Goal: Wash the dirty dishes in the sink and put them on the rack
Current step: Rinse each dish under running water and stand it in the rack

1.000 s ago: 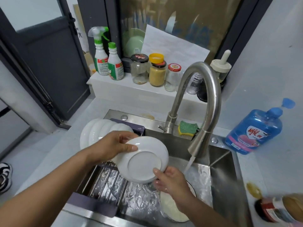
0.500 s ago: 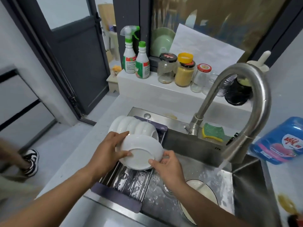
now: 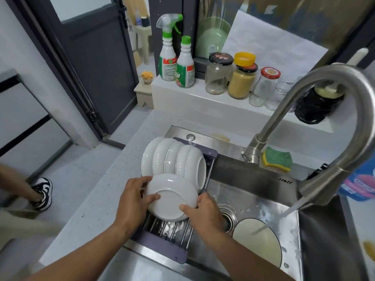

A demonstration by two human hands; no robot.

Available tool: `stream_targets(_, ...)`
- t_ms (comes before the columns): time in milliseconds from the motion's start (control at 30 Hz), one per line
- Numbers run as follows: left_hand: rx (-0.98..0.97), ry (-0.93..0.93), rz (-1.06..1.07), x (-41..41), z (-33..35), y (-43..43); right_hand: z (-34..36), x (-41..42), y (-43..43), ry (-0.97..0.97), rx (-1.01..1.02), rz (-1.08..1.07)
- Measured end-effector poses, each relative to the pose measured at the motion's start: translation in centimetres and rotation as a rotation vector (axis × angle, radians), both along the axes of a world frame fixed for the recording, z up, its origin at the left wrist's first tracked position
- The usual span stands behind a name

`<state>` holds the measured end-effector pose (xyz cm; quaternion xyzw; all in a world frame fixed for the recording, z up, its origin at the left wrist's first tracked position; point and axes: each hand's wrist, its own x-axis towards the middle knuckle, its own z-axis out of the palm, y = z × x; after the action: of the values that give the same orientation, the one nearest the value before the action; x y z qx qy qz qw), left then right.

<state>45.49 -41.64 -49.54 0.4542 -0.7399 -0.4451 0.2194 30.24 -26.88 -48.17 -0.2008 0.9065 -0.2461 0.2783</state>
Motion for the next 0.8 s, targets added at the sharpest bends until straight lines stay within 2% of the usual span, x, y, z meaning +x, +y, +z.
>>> stream_targets(267, 0.004, -0.011, -0.01, -0.5, 0.2, -0.2, -0.3, -1.4, -0.6, 0.149, 0.026, 0.119)
stream_targets(467, 0.002, -0.066, -0.057, -0.6, 0.6, -0.8, 0.1, -1.9, -0.3, 0.119, 0.056, 0.173)
stream_targets(700, -0.169, -0.101, -0.11, -1.0, 1.7, 0.9, 0.4, -2.5, 0.7, 0.077, -0.004, 0.168)
stream_targets(800, -0.332, -0.094, -0.186, -1.7, 2.4, 2.4, 0.2, -2.8, 2.3, 0.056, -0.029, 0.145)
